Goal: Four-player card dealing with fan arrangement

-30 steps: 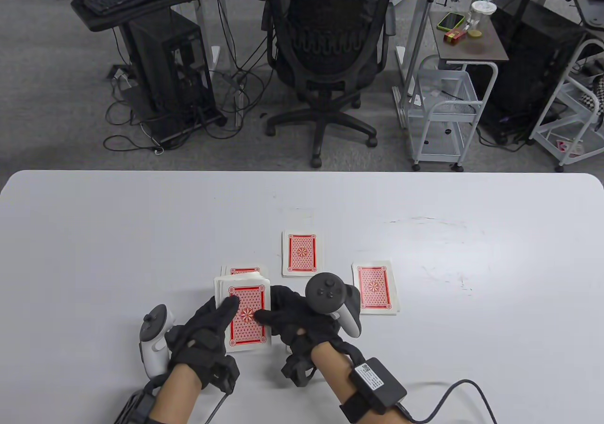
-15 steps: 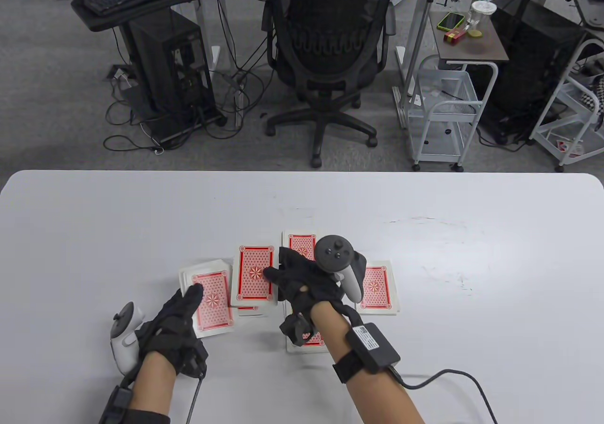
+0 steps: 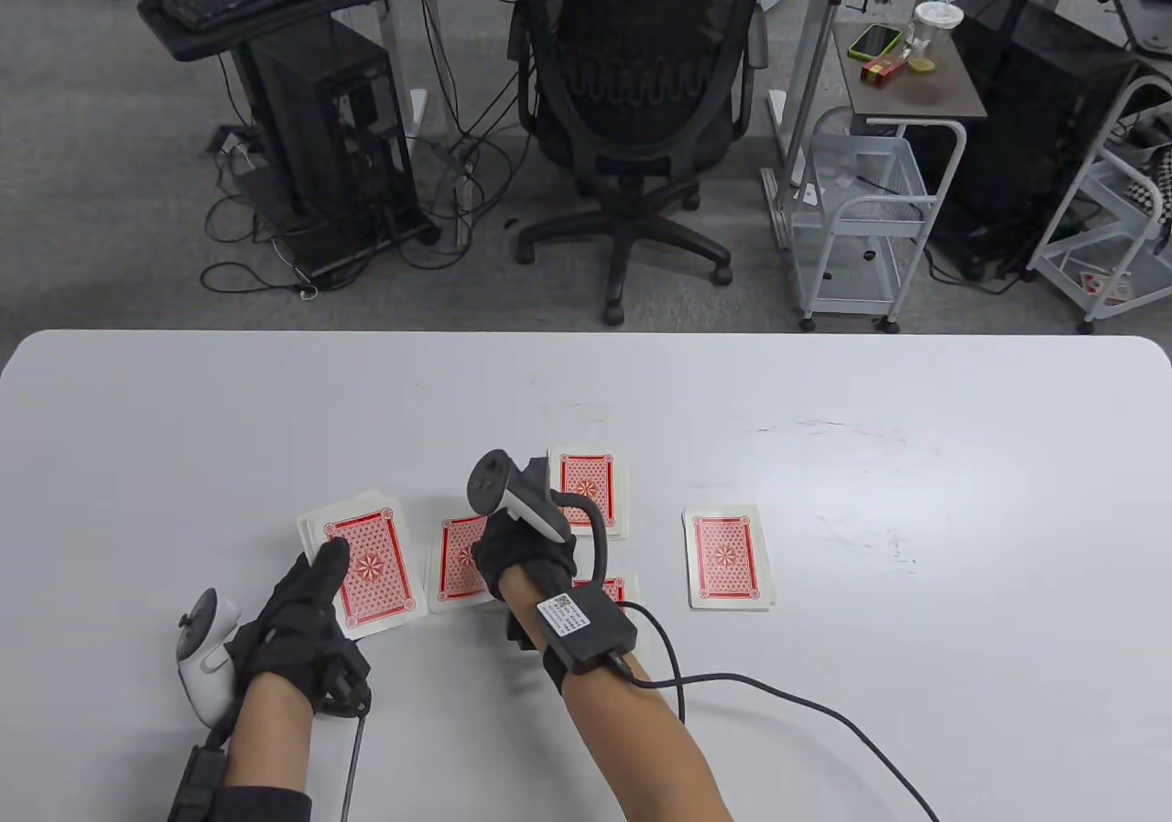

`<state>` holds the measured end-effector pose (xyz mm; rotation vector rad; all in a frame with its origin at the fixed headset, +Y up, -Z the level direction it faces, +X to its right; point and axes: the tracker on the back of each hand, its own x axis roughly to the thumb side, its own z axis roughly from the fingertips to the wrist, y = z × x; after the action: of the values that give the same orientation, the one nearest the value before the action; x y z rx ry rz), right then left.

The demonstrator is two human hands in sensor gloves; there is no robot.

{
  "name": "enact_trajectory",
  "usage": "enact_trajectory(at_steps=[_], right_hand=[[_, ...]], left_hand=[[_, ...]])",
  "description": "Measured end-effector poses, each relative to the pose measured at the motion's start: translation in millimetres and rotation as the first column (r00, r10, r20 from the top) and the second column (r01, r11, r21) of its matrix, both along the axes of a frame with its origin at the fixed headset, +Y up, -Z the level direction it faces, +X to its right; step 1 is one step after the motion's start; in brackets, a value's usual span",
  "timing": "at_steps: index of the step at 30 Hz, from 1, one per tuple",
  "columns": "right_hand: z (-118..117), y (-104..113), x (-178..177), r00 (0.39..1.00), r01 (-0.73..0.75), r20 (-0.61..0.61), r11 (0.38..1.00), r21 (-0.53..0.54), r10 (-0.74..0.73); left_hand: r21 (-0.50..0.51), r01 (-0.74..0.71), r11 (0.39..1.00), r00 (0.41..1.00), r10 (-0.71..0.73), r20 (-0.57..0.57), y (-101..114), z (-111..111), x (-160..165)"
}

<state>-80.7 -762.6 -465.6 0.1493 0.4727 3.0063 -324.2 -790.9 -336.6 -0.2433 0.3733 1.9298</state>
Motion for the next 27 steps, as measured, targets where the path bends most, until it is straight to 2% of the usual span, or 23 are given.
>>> enact_trajectory(at_steps=[1, 3, 6, 8, 10, 14, 16, 18, 22, 25, 27], right_hand=[[0, -1, -2, 0.998, -0.058, -0.014, 0.997, 0.042, 0.059], [1, 1, -2, 0.999, -0.048, -0.02, 0.998, 0.032, 0.049], [5, 16, 4, 0.997, 0.07, -0.033, 0.997, 0.032, -0.069], [11, 37, 11, 0.97, 0.238, -0.054, 0.97, 0.057, -0.235], [17, 51, 16, 0.913, 0.404, -0.081, 0.913, 0.061, -0.399], [34, 64, 22, 0.724, 0.684, -0.122, 0.73, 0.001, -0.678], [42, 62, 19, 0.713, 0.678, -0.147, 0.728, -0.1, -0.685], [49, 59, 17, 0.723, 0.653, -0.17, 0.743, -0.145, -0.669], [61, 55, 19, 0.68, 0.72, -0.123, 0.69, -0.076, -0.723], [62, 56, 26, 0.67, 0.734, -0.122, 0.678, -0.044, -0.733], [60, 56, 33, 0.641, 0.76, -0.116, 0.648, -0.043, -0.759]], left_hand=[[0.001, 0.0, 1.0, 1.0, 0.0, 0.005, 0, -1, 1], [0.002, 0.0, 1.0, 1.0, 0.0, 0.008, 0, -1, 2], [0.002, 0.0, 1.0, 1.0, 0.0, 0.009, 0, -1, 3], [0.008, -0.002, 1.0, 1.0, 0.002, 0.014, 0, -2, 6], [0.014, -0.005, 1.0, 1.0, 0.005, 0.015, 1, -2, 8], [0.031, -0.017, 0.999, 1.0, 0.016, 0.027, 2, -1, 14], [0.042, -0.027, 0.999, 0.999, 0.025, 0.047, 4, -1, 19], [0.054, -0.039, 0.998, 0.998, 0.036, 0.059, 5, 0, 25], [0.062, -0.015, 0.998, 0.999, 0.012, 0.046, 8, 5, 33], [0.075, -0.025, 0.997, 0.998, 0.02, 0.065, 9, 6, 36], [0.08, -0.037, 0.996, 0.997, 0.031, 0.076, 9, 5, 37]])
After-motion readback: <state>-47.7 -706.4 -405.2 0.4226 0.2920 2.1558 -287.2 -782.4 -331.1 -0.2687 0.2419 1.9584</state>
